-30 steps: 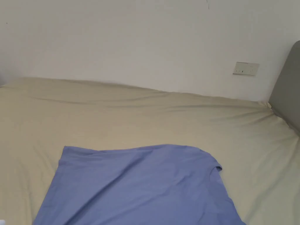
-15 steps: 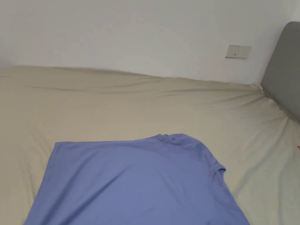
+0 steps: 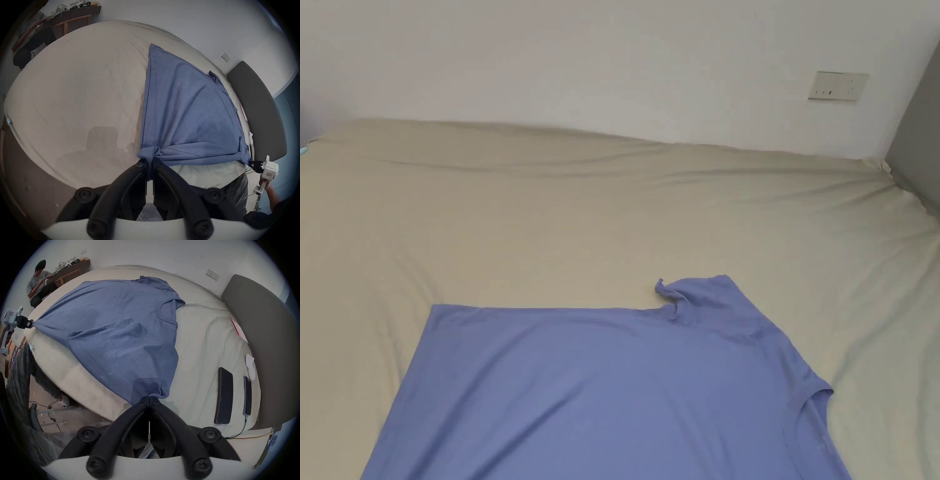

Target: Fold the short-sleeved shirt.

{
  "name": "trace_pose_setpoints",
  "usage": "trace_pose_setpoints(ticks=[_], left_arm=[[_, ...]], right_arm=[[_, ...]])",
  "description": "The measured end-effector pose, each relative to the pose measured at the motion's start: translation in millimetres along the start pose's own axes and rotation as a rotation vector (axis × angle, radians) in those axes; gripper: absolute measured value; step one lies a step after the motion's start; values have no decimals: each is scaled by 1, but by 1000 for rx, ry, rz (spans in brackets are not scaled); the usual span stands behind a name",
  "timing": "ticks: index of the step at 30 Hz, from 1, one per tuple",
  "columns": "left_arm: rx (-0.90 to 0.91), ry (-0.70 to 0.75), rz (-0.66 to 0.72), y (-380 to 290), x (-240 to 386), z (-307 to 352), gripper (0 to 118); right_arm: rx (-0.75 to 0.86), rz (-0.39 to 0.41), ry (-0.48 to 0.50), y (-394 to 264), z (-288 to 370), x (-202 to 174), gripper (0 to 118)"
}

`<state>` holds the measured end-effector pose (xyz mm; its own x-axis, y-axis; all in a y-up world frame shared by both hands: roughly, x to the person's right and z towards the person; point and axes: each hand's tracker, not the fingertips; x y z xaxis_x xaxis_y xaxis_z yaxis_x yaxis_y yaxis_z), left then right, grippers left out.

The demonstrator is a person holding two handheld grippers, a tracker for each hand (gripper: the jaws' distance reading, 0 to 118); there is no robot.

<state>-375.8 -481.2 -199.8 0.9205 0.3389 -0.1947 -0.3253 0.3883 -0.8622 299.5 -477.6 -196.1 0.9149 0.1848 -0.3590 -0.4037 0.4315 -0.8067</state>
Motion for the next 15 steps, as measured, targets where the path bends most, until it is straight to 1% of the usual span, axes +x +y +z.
trace_pose_setpoints(ticks=[3, 6, 8, 13, 14, 15], left_arm=[[-8, 1, 2, -2, 1, -6, 5], [-39, 15, -7, -5, 3, -14, 5], [-45, 39, -21, -7, 4, -18, 5], [-48, 34, -6, -12, -1, -28, 5], [-48, 32, -2, -12, 0, -28, 10], [-54, 52, 24, -13, 0, -25, 33]], right_arm=[[-9, 28, -9, -2, -10, -3, 1], [-58, 7, 25, 3, -25, -1, 1], [-65, -1, 22, 3, -35, -1, 1], [-68, -7, 14, 3, -41, -4, 1], [-67, -5, 9, 2, -42, -5, 1], [-65, -1, 1, 1, -42, -7, 1]])
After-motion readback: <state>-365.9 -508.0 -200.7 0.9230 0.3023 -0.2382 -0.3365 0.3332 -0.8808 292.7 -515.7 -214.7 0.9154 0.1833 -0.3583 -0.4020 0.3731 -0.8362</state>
